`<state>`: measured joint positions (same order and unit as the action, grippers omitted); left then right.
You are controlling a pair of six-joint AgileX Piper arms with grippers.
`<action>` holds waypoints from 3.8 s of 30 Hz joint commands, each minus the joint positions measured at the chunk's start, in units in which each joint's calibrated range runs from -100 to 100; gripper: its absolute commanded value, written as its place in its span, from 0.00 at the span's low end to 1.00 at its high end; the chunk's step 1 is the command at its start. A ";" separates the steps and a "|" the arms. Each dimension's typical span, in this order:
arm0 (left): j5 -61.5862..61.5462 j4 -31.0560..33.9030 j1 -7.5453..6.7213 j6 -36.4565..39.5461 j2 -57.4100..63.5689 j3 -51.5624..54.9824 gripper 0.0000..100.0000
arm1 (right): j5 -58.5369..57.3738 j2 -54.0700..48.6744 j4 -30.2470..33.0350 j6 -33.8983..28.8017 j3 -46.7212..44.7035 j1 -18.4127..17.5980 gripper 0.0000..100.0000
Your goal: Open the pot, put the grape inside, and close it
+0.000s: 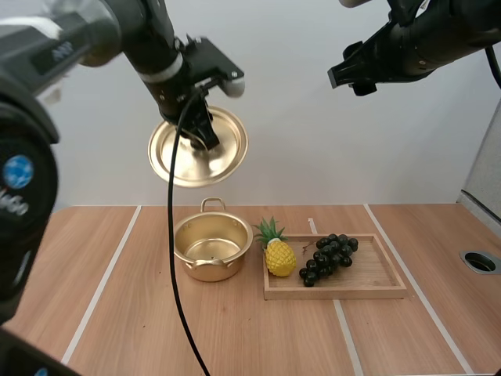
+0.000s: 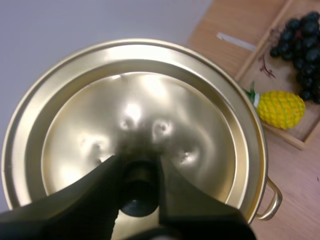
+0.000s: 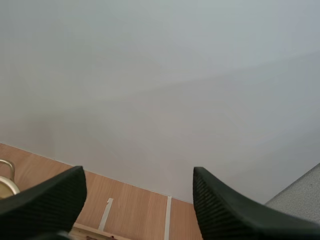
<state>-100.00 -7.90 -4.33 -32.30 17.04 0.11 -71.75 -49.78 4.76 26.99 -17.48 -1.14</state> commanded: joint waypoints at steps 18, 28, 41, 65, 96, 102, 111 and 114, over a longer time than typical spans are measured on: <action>32.78 9.00 8.17 24.72 11.42 -29.47 0.00 | -0.43 -0.80 -4.37 -9.23 0.55 0.18 1.00; 41.95 8.90 9.23 30.33 9.62 -29.47 0.00 | -12.63 -0.80 -3.90 -11.32 0.55 0.18 1.00; 42.69 9.38 9.23 30.33 9.62 -29.47 0.00 | -18.25 8.93 7.94 -38.53 -7.59 0.18 1.00; 42.69 9.38 9.23 30.33 9.62 -29.47 0.00 | -20.82 11.94 1.45 -49.36 -9.82 0.18 1.00; 42.69 9.38 9.23 30.33 9.62 -29.47 0.00 | -10.35 44.91 -0.99 -66.36 -12.71 0.18 1.00; 42.69 9.38 9.23 30.33 9.62 -29.47 0.00 | -12.31 48.49 -0.52 -66.36 -8.93 0.18 1.00; 42.69 9.38 9.23 30.33 9.62 -29.47 0.00 | -12.31 52.50 0.27 -67.61 -7.66 0.18 1.00; 42.69 9.38 9.23 30.33 9.62 -29.47 0.00 | -11.95 54.36 0.27 -67.61 -7.66 0.18 1.00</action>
<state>-59.46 1.10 4.72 -2.55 26.51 -28.96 -83.57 3.71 4.54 -40.34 -25.59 -1.14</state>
